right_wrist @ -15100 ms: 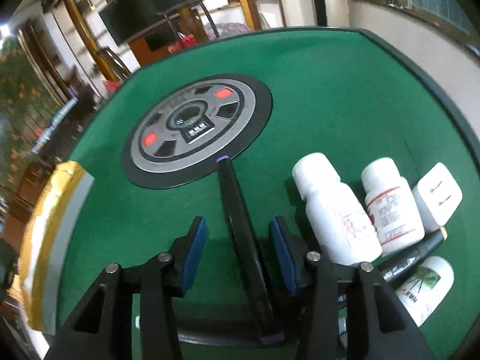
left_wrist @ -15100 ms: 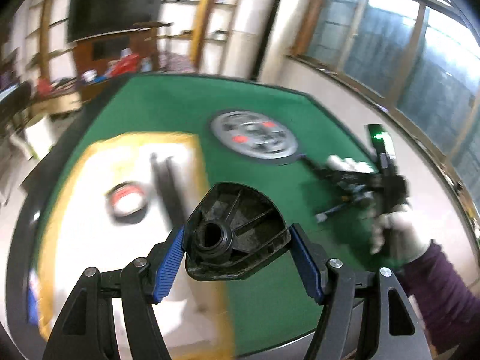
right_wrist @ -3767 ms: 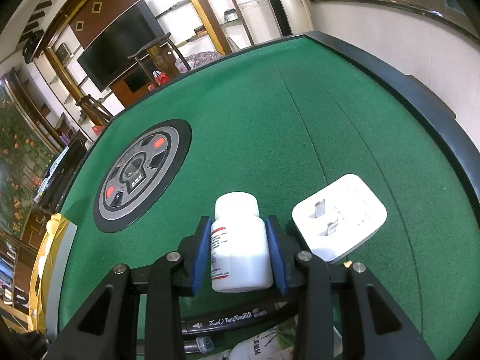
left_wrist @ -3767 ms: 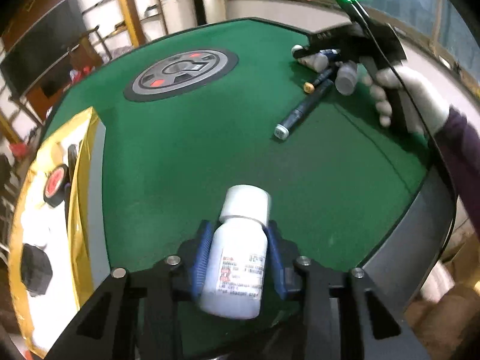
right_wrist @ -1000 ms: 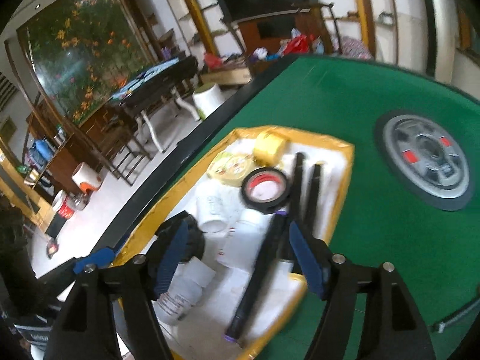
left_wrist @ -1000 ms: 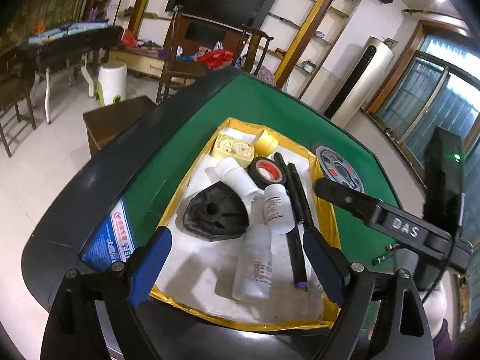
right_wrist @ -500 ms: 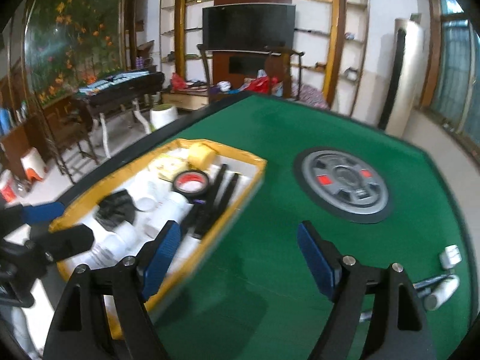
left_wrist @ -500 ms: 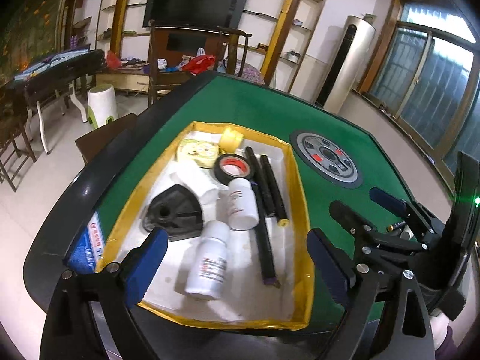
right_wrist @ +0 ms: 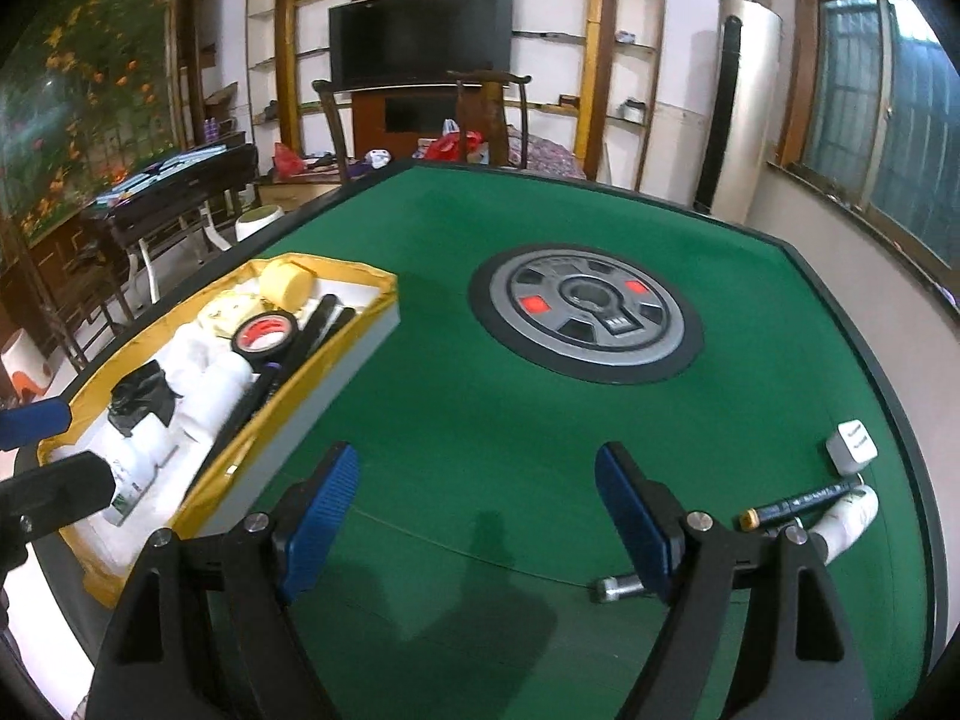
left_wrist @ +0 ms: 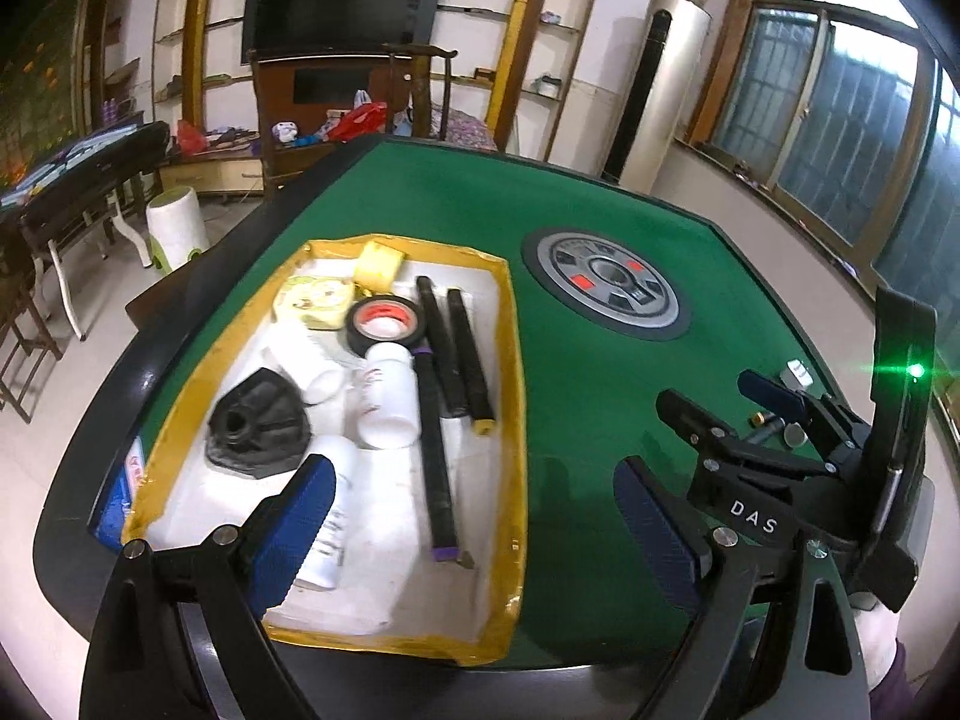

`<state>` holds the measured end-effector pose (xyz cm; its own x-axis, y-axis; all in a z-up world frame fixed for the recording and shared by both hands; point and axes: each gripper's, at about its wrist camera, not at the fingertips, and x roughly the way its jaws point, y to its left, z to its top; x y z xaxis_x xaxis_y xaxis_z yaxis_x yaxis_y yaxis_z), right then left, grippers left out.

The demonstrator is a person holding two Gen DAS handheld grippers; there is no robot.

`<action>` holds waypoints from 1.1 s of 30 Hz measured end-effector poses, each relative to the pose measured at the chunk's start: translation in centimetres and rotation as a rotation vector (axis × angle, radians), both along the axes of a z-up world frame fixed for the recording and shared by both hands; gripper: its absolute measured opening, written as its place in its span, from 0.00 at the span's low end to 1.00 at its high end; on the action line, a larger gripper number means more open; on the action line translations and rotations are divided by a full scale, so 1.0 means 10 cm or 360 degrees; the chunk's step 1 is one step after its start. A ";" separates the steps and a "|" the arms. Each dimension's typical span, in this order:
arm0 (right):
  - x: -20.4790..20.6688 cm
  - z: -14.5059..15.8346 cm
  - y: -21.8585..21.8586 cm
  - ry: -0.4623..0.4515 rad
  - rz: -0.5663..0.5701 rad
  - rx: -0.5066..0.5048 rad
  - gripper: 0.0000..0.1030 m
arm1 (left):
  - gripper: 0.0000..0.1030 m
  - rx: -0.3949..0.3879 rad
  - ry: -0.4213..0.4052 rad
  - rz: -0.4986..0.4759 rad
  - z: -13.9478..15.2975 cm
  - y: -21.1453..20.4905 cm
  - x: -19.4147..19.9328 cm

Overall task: Organize rigid objects
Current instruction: 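Withdraw both tools from the tray toward the remaining items on the felt, then grasp the black marker with the left tool while the right tool grasps the white bottle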

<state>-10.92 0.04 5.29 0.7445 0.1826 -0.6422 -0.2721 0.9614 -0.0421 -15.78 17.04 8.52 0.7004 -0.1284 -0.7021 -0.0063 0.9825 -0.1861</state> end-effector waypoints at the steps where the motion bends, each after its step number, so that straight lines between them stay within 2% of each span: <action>1: -0.01 -0.01 -0.03 0.0005 -0.0003 0.0007 0.78 | 0.93 0.0004 0.0004 -0.0007 -0.01 -0.03 0.00; 12: 0.07 -0.06 -0.33 0.0046 -0.0061 0.0064 0.79 | 0.93 0.0063 0.0044 -0.0093 -0.06 -0.38 0.06; 24: 0.22 -0.24 -1.03 0.0126 -0.0304 0.0149 0.80 | 0.93 0.0092 0.0114 -0.0220 -0.15 -0.76 0.24; 28: 0.22 -0.25 -1.35 0.0129 -0.0375 0.0176 0.80 | 0.93 0.0087 0.0140 -0.0269 -0.16 -0.89 0.32; 33: 0.13 -0.24 -1.96 0.0117 -0.0541 0.0310 0.80 | 0.93 0.0100 0.0189 -0.0384 -0.22 -1.15 0.47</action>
